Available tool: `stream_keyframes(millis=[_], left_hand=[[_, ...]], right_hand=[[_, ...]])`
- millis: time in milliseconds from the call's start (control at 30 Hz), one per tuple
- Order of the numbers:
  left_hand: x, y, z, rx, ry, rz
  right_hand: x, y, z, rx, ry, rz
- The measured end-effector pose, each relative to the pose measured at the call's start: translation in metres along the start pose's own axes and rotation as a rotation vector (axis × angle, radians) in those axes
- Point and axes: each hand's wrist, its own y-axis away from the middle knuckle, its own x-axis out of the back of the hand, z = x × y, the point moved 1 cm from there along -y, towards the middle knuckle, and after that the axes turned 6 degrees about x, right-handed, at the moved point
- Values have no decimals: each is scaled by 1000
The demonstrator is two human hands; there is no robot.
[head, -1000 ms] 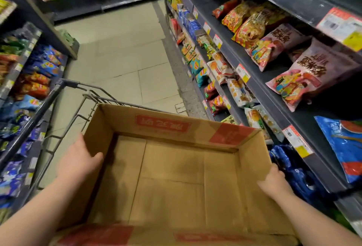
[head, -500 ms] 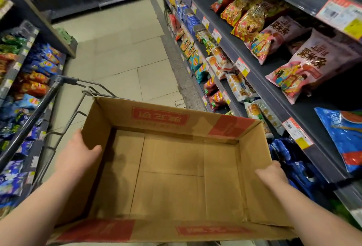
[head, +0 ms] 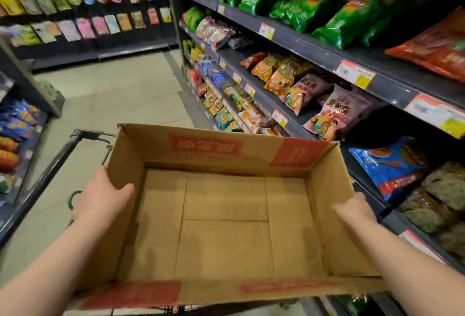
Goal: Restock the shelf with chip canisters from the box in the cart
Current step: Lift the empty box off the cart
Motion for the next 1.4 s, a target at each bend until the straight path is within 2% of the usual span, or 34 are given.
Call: stream_keyframes(millis=[167, 433, 700, 1000, 1400], left_hand=[[28, 9, 5, -137, 116, -2], [62, 36, 10, -343, 156, 17], [58, 91, 26, -568, 224, -126], [29, 183, 51, -778, 126, -217], [-11, 382, 59, -1072, 84, -384]], right_hand=[[38, 50, 6, -11, -41, 146], [95, 144, 46, -82, -119, 368], [116, 239, 141, -232, -195, 487], [124, 342, 249, -465, -240, 581], [138, 517, 421, -771, -370, 699]])
